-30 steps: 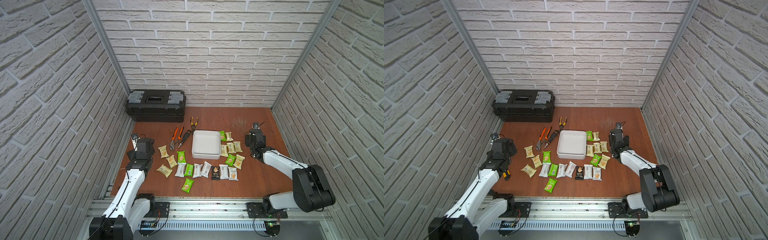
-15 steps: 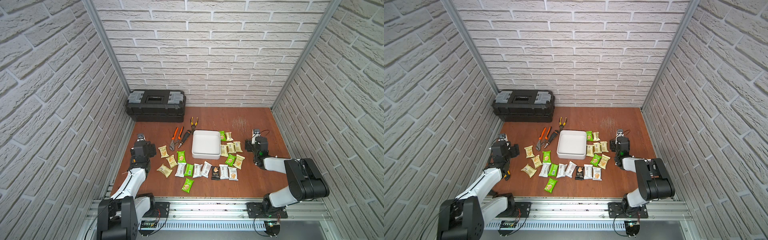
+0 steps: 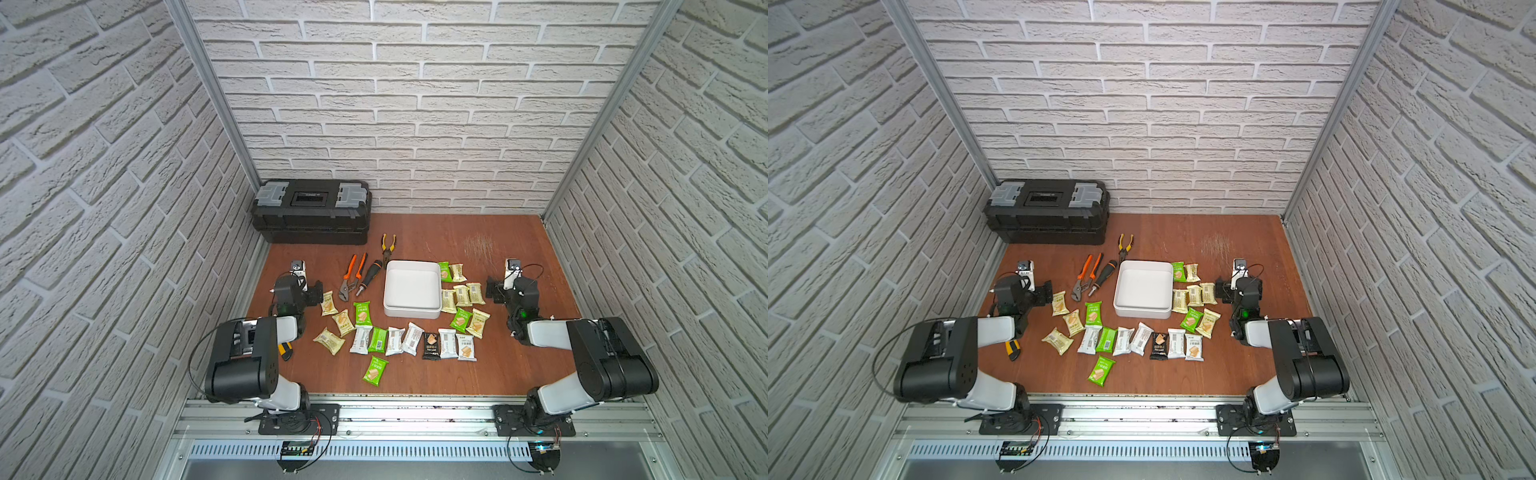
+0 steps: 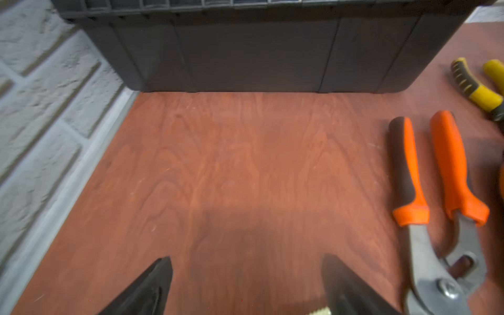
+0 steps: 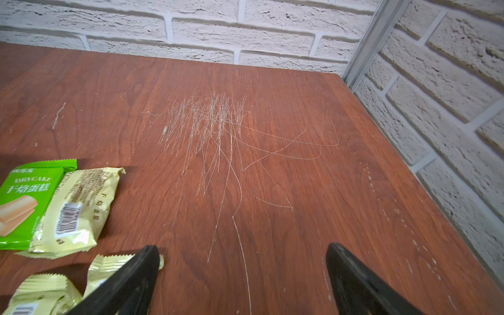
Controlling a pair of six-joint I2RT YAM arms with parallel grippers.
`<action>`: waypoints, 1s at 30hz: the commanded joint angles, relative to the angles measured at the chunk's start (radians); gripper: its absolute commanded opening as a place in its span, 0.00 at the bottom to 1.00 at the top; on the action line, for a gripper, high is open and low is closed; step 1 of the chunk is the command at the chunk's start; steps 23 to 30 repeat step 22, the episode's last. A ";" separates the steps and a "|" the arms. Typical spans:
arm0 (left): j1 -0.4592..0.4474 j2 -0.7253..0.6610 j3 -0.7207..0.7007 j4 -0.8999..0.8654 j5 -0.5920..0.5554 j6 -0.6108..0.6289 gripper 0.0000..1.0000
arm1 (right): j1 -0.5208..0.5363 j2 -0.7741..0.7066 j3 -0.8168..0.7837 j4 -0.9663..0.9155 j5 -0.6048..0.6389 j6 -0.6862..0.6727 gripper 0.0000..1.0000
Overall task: Take the cookies out of the storage box
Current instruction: Reset both arms
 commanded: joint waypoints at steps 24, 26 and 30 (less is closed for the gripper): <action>-0.018 0.027 -0.019 0.172 -0.009 0.025 0.98 | -0.004 -0.005 -0.006 0.056 0.015 0.013 0.99; -0.018 0.027 -0.019 0.172 -0.009 0.025 0.98 | -0.004 -0.005 -0.006 0.056 0.015 0.013 0.99; -0.018 0.027 -0.019 0.172 -0.009 0.025 0.98 | -0.004 -0.005 -0.006 0.056 0.015 0.013 0.99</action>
